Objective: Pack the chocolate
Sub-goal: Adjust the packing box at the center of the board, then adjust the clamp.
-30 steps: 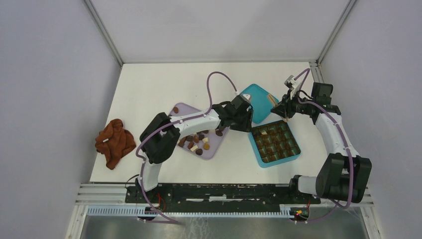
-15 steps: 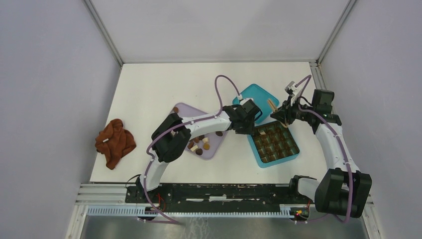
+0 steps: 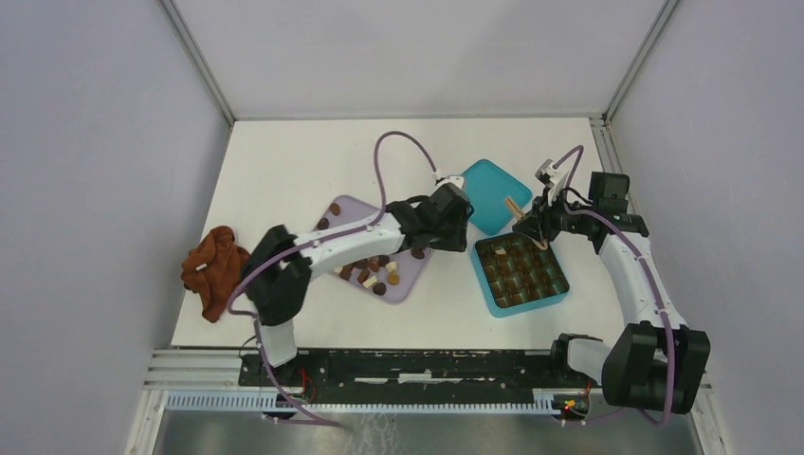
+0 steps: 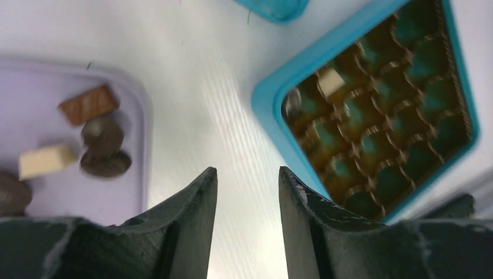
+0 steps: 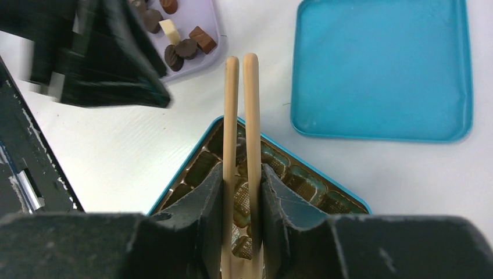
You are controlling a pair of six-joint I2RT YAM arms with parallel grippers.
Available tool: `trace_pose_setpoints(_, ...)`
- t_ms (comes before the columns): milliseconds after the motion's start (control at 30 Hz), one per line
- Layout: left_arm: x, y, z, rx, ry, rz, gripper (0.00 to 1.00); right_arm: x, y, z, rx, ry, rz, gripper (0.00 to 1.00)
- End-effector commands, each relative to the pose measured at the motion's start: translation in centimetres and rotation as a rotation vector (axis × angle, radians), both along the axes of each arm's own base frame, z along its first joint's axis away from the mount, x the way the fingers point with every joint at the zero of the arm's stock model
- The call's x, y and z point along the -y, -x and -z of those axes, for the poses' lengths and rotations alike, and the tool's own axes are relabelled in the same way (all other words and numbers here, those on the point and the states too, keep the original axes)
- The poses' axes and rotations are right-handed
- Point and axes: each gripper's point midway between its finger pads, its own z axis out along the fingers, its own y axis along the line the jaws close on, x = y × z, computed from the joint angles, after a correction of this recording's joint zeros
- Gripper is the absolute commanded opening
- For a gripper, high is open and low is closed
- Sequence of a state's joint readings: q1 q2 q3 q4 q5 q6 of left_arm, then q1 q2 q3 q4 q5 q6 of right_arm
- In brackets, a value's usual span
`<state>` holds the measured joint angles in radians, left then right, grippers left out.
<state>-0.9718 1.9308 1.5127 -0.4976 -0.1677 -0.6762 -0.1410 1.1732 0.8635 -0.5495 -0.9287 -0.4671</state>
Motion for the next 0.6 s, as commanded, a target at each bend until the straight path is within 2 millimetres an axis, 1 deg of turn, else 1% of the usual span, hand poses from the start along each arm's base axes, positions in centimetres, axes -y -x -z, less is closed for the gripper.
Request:
trace_pose_setpoints(0, -0.4, 2.2, -9.8, 0.160, 0.351, 0.077, 0.51, -1.6, 0.0, -1.8, 0.047, 0.025, -0.040, 0.16)
trace_pose_setpoints(67, -1.1, 3.3, -12.6, 0.189, 0.523, 0.050, 0.61, -3.1, 0.6, -1.9, 0.050, 0.014, -0.069, 0.16)
trace_pose_setpoints(100, -1.5, 3.9, -15.2, 0.205, 0.641, 0.021, 0.66, -4.1, 1.0, -2.2, 0.059, 0.006, -0.097, 0.16)
trace_pose_setpoints(133, -1.8, 4.2, -16.5, 0.212, 0.724, -0.005, 0.70, -5.0, 1.4, -2.4, 0.064, -0.002, -0.117, 0.16)
trace_pose_setpoints(200, -2.4, 4.4, -18.2, 0.213, 0.842, -0.055, 0.74, -6.6, 2.1, -3.4, 0.090, -0.015, -0.166, 0.17)
trace_pose_setpoints(333, -2.7, 4.3, -20.4, 0.213, 0.945, -0.101, 0.75, -9.0, 3.0, -4.9, 0.116, -0.044, -0.260, 0.17)
trace_pose_setpoints(400, -2.6, 4.0, -20.9, 0.210, 0.970, -0.125, 0.75, -10.0, 3.5, -5.4, 0.124, -0.055, -0.309, 0.18)
trace_pose_setpoints(467, -2.6, 3.6, -20.9, 0.199, 0.978, -0.166, 0.75, -10.8, 3.9, -6.0, 0.130, -0.079, -0.341, 0.18)
trace_pose_setpoints(567, -2.7, 2.9, -20.4, 0.172, 0.987, -0.229, 0.74, -11.9, 4.3, -6.9, 0.139, -0.130, -0.362, 0.18)
